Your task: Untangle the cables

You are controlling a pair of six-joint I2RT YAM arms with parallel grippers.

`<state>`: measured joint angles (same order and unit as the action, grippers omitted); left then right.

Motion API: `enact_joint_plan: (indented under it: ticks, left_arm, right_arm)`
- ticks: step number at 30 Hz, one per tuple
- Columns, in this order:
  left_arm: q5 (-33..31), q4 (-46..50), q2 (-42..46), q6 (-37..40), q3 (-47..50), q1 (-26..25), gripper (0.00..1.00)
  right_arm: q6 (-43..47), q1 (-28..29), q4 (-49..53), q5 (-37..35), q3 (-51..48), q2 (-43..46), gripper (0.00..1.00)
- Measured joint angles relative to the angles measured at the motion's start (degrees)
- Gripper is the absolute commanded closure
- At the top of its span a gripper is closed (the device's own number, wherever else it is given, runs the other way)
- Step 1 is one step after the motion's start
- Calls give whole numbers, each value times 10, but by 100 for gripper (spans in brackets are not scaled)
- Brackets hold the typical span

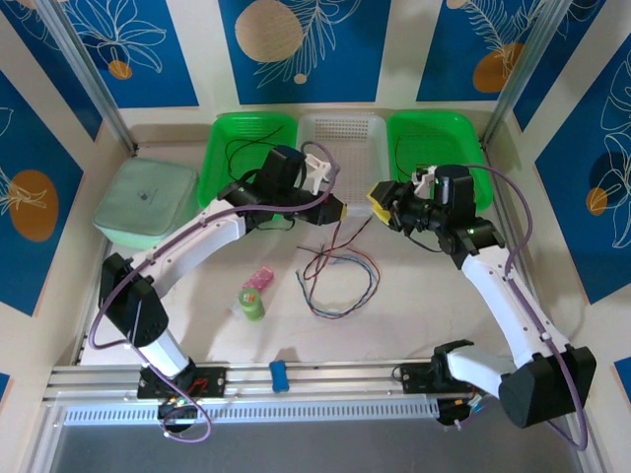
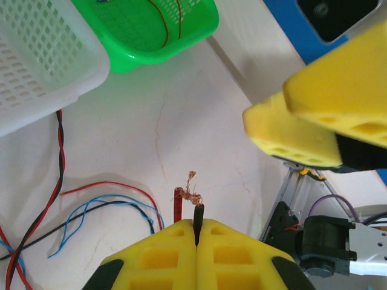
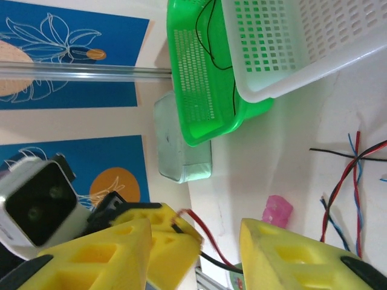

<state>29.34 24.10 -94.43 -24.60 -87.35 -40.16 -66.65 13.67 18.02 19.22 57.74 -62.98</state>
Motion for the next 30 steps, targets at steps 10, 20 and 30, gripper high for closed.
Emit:
enact_joint_plan:
  ticks: [10, 20, 30]
  left_arm:
    - [82, -90, 2, -98, 15, 37, 100]
    - [125, -123, 2, -141, 15, 42, 100]
    - [140, -147, 3, -161, 15, 46, 100]
  right_arm:
    - [41, 35, -215, 17, -161, 45, 68]
    - [79, 83, -427, 8, -191, 39, 70]
    - [58, 81, -538, 7, -200, 31, 71]
